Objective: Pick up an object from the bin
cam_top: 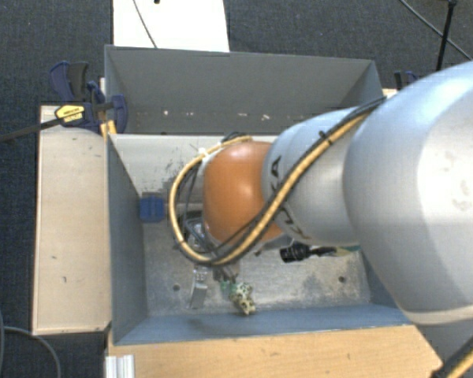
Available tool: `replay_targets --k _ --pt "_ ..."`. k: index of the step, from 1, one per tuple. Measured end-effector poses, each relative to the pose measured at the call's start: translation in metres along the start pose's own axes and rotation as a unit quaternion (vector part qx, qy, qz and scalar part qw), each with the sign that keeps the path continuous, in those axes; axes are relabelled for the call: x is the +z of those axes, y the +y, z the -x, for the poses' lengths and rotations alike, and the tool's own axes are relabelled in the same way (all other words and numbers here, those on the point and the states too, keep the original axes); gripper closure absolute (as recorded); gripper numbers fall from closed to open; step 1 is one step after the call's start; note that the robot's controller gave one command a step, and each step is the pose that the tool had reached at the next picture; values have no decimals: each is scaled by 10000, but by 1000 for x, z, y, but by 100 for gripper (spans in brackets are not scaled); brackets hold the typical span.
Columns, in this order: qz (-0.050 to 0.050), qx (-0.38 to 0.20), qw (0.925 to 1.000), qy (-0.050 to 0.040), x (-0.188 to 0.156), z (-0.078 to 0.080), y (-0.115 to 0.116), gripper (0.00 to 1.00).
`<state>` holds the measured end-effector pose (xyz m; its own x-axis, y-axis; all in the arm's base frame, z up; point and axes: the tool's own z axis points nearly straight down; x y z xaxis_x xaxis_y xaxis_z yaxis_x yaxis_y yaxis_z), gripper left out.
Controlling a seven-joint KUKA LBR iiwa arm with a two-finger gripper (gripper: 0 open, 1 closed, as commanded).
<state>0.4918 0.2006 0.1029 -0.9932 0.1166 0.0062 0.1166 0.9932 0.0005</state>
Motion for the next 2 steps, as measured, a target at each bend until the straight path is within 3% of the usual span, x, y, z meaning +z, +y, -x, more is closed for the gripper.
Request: replay_targets --k 1,2 --pt "-23 -1081 9941 -21 33 19 -124 0" --pt "-4 -1077 9942 -27 32 18 -119 100"
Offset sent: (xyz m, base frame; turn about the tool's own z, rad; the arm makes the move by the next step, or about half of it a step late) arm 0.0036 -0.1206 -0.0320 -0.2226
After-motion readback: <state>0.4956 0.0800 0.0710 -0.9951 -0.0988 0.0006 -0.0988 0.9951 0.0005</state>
